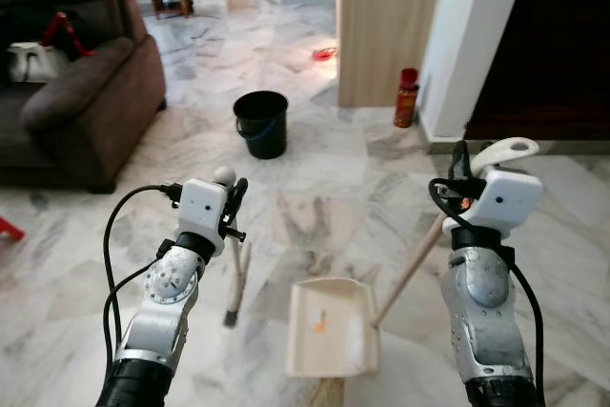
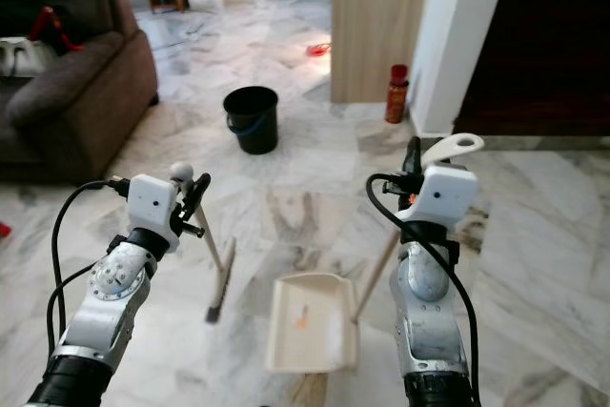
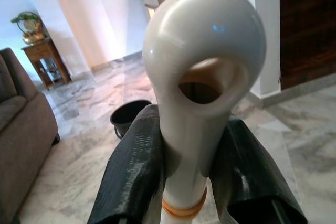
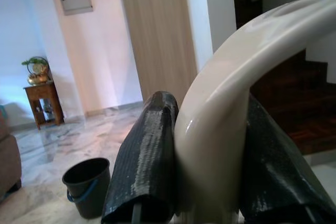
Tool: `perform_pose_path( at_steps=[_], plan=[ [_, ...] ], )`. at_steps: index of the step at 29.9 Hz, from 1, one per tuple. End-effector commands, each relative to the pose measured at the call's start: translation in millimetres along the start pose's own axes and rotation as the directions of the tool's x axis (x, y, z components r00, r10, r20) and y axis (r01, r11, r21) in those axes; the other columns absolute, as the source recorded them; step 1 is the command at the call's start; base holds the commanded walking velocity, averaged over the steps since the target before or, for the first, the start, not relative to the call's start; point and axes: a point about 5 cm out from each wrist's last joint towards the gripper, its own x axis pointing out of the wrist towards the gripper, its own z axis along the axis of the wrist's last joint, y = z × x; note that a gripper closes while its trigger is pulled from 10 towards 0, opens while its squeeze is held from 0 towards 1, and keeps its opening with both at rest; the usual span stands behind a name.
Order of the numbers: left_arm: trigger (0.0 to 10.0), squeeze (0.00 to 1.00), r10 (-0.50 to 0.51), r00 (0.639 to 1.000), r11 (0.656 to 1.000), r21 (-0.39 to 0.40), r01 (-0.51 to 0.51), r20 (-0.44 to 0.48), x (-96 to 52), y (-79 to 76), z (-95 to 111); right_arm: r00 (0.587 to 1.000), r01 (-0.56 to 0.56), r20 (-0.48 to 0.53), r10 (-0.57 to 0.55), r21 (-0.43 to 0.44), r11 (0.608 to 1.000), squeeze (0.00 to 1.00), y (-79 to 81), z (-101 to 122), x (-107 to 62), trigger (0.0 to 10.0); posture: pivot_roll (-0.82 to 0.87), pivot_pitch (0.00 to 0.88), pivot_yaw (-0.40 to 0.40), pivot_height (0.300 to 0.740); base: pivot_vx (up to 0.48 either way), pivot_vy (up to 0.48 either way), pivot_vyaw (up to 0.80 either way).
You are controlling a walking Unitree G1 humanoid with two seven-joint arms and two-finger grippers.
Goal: Sweep floor
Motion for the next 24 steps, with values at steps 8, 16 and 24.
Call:
perform_pose_path(
  at_steps=[8, 16, 24],
  plan=[
    [10.0, 0.0, 0.016, 0.995, 0.999, 0.037, -0.02, 0.095, 7.2, 3.8, 18.6, 0.998, -0.042, 0.057, 0.04, 0.027, 0.999, 0.0, 9.2, 11.9, 5.3, 10.0, -0.06, 0.0, 0.051, 0.74, 0.106, 0.0, 0.0],
    [10.0, 0.0, 0.016, 0.994, 0.999, 0.034, -0.02, 0.109, 9.6, 1.4, 20.8, 0.997, -0.039, 0.064, 0.038, 0.016, 0.999, 0.0, 7.9, 12.9, 4.5, 10.0, -0.07, 0.0, 0.059, 0.74, 0.315, 0.0, 0.0],
    [10.0, 0.0, 0.02, 0.993, 0.999, 0.03, -0.024, 0.112, 9.1, 0.0, 20.4, 0.997, -0.047, 0.061, 0.046, 0.005, 0.999, 0.0, 7.9, 11.9, 4.2, 10.0, -0.07, 0.0, 0.05, 0.74, 0.29, 0.0, 0.0]
  ],
)
